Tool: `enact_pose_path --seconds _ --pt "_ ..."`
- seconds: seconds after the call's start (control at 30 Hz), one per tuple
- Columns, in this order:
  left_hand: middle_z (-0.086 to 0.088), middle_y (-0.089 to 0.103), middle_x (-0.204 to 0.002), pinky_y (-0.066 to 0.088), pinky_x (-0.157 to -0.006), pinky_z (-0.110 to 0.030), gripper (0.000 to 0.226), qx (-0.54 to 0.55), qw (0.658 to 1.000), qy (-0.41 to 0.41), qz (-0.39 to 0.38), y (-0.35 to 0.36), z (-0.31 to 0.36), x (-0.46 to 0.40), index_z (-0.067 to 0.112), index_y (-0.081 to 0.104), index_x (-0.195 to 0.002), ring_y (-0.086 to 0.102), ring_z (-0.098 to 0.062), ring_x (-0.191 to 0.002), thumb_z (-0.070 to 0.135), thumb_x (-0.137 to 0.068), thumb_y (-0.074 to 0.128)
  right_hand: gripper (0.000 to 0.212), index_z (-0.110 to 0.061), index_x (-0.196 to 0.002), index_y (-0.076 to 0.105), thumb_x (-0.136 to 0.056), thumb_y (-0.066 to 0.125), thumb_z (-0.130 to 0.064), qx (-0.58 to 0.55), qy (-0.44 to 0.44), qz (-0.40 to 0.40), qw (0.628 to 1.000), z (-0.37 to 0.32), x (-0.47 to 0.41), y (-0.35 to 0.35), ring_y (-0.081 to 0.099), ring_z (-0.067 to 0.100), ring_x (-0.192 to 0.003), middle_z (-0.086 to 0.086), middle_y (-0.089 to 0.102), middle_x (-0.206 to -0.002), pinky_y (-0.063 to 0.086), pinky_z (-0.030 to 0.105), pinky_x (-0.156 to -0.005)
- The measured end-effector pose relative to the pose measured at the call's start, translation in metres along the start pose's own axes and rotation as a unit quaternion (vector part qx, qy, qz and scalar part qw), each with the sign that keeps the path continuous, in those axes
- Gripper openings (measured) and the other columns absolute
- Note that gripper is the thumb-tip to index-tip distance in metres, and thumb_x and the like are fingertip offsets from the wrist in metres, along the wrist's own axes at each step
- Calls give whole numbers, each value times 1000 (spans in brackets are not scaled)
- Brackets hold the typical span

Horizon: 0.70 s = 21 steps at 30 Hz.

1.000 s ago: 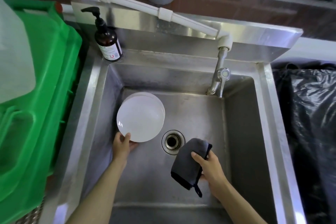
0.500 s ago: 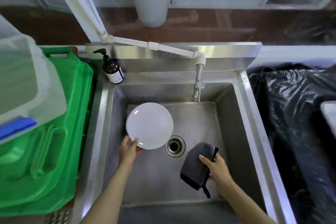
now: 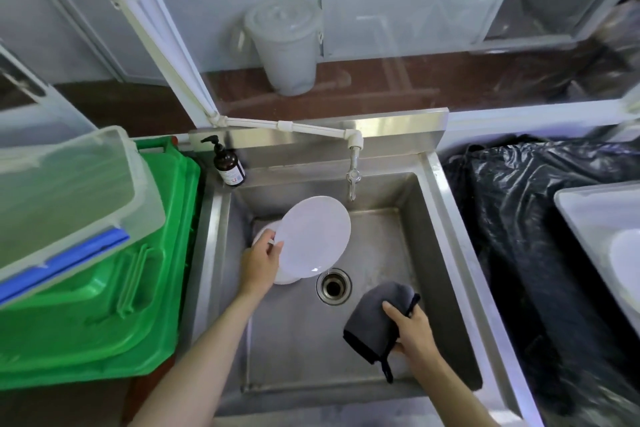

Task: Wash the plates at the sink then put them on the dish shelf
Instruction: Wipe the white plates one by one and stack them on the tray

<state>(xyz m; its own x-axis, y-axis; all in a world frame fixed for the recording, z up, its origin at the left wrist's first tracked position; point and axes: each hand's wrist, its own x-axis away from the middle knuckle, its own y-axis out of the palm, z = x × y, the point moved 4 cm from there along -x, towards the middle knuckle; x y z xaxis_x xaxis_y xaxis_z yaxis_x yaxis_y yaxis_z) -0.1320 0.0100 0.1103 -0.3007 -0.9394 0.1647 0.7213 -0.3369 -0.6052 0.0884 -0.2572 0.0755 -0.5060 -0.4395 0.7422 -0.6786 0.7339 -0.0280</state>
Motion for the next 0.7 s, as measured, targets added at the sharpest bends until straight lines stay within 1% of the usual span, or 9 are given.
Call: enact_pose_path --seconds 0.07,0.17,0.2,0.27,0.37,0.43,0.53,0.6,0.7 --pt "1 64 -80 55 -70 -45 8 -54 998 42 12 0 15 8 23 53 -98 59 -34 -76 30 -98 55 37 -12 -133 57 -99 71 -16 -2 0 6 1000 3 4 -2 69 31 -104 7 72 -111 62 46 -79" --pt "-5 65 -82 48 -66 -42 2 -94 990 100 16 3 32 16 22 55 -99 57 -35 -77 23 -102 55 44 -7 -139 56 -98 71 -15 9 6 17 1000 12 7 -4 67 36 -113 10 71 -113 61 51 -89" --pt "-8 68 -86 45 -66 -40 3 -106 988 112 16 3 35 17 21 58 -102 58 -37 -79 23 -103 55 46 -6 -140 56 -98 72 -15 11 8 21 1000 14 8 -4 66 37 -114 11 71 -115 60 53 -92" --pt "-12 71 -92 40 -67 -39 10 -132 982 137 22 3 41 18 17 61 -108 61 -38 -83 23 -105 54 49 -6 -142 55 -97 72 -15 1 16 25 1000 19 10 -5 66 38 -116 14 70 -121 60 54 -92" --pt "-11 69 -85 33 -62 -39 12 -169 969 178 20 3 58 22 14 59 -101 61 -39 -80 22 -106 52 48 -8 -142 54 -97 72 -14 -20 30 31 999 22 16 -9 64 40 -116 16 68 -128 61 50 -85" --pt "-12 67 -81 29 -60 -40 13 -205 958 198 10 3 67 23 12 56 -98 60 -39 -78 22 -106 51 48 -9 -142 54 -98 71 -14 -26 35 33 999 22 18 -11 63 40 -117 16 67 -128 60 50 -84" --pt "-14 68 -80 36 -57 -42 13 -234 945 229 -4 3 78 23 13 53 -97 62 -42 -75 21 -106 50 42 -8 -138 56 -98 71 -12 -35 33 30 998 18 20 -10 63 39 -115 14 67 -120 60 50 -84" --pt "-14 67 -75 40 -54 -42 10 -247 934 259 -9 2 85 25 15 50 -96 62 -43 -70 19 -105 52 43 -11 -137 56 -97 72 -12 -42 37 28 998 17 21 -9 63 38 -114 12 66 -120 60 52 -85" --pt "-12 64 -68 42 -50 -42 18 -267 917 295 -19 1 94 29 22 39 -92 60 -42 -63 18 -103 53 42 -13 -136 56 -97 73 -14 -47 36 25 998 18 22 -7 63 37 -113 11 66 -120 60 51 -84"
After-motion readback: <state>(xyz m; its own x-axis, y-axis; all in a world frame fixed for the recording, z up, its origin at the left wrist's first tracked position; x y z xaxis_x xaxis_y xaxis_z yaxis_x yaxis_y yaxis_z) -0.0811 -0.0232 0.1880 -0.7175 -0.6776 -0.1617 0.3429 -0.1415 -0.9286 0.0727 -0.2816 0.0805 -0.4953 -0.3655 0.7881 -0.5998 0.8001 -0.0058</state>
